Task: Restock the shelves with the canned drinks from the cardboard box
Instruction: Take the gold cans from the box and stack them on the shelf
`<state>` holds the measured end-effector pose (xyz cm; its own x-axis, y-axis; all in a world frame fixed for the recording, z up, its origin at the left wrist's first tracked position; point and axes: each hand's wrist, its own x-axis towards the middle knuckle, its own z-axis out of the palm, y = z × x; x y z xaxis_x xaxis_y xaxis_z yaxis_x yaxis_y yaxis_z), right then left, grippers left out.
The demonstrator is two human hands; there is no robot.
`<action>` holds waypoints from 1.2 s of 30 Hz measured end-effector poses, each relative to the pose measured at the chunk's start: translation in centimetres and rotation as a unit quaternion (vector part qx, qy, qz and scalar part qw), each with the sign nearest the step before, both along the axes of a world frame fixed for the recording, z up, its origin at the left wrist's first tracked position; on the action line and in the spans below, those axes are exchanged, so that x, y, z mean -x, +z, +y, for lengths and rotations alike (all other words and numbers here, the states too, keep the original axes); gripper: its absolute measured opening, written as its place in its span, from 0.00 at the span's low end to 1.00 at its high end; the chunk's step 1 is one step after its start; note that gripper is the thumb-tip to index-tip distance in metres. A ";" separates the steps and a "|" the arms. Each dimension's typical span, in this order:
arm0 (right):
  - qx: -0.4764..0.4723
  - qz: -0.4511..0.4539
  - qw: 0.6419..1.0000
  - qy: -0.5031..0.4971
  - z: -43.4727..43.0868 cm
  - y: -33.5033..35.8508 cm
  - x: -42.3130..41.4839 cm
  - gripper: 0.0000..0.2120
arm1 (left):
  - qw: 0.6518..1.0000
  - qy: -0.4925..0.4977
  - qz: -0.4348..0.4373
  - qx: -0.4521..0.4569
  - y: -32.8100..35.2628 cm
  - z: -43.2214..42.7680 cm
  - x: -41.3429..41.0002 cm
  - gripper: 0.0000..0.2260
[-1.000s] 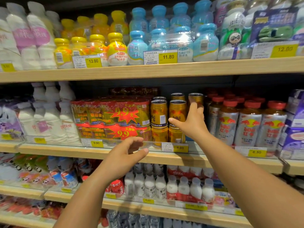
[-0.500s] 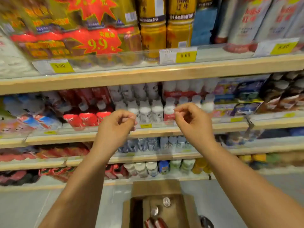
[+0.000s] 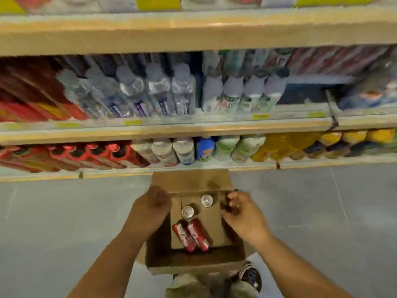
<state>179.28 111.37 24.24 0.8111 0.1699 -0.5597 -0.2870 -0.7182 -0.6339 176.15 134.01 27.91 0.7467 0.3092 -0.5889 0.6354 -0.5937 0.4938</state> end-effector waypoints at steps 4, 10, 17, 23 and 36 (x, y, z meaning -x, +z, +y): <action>0.035 0.061 0.997 -0.021 0.3 -11.5 3.1 0.21 | 0.994 -0.044 0.094 -0.019 -14.2 -0.2 3.1 0.08; 0.095 0.104 0.990 -0.009 1.5 -25.5 4.0 0.28 | 0.987 -0.089 0.124 -0.054 -30.4 -3.0 5.2 0.32; 0.075 0.031 0.997 0.017 3.0 -37.1 2.4 0.38 | 0.994 -0.060 0.079 -0.053 -41.9 -5.1 4.9 0.39; 0.079 0.003 0.994 0.080 4.2 -42.7 -0.4 0.38 | 0.997 0.011 0.061 -0.049 -45.9 -5.4 3.4 0.30; -0.007 -0.031 0.998 0.045 2.4 -32.0 0.7 0.32 | 0.997 0.043 -0.063 0.001 -35.1 -3.0 2.8 0.29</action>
